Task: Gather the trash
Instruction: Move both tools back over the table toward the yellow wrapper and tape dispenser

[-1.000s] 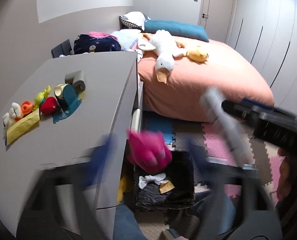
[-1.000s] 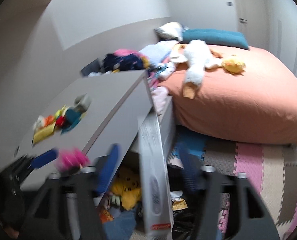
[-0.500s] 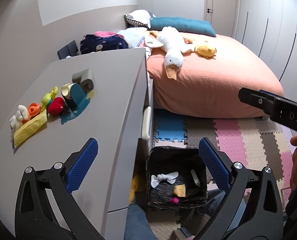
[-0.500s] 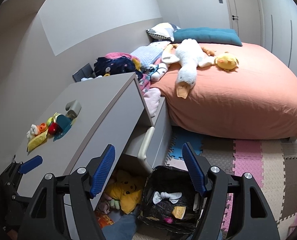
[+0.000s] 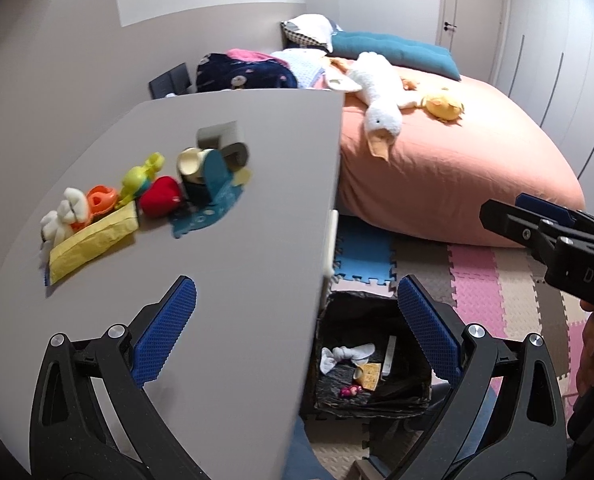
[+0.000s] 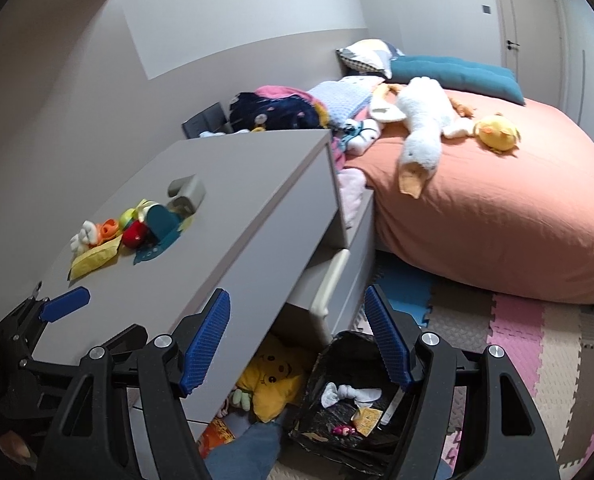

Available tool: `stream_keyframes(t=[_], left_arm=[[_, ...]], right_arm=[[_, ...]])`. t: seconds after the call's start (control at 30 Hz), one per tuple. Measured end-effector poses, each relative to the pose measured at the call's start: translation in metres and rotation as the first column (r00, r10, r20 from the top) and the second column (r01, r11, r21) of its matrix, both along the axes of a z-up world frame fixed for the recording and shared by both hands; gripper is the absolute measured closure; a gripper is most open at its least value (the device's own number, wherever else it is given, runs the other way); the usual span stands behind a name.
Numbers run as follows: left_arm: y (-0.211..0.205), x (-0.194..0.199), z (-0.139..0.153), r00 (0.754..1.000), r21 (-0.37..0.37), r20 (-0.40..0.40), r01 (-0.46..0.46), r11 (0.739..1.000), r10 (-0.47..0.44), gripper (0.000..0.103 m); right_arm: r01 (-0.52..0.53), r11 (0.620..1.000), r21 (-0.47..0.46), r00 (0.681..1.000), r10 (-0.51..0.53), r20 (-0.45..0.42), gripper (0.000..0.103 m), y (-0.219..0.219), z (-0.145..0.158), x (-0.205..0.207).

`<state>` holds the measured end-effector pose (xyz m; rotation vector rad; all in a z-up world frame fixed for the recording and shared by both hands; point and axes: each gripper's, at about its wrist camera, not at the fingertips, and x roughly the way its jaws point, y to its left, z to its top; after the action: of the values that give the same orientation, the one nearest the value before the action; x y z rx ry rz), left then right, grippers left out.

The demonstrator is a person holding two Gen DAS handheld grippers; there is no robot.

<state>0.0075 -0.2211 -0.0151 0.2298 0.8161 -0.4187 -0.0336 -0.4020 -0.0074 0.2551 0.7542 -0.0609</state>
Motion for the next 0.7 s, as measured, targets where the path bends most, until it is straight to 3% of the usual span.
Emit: stream_keyframes(t=[0.7], left_arm=[[0.084, 0.052, 0.004, 0.993, -0.010, 0.014, -0.118, 0.993, 0.118, 0.006]], right_arm=[[-0.147, 0.989, 0.026, 0.989, 0.148, -0.012, 0.033, 0.072, -0.003, 0.067]])
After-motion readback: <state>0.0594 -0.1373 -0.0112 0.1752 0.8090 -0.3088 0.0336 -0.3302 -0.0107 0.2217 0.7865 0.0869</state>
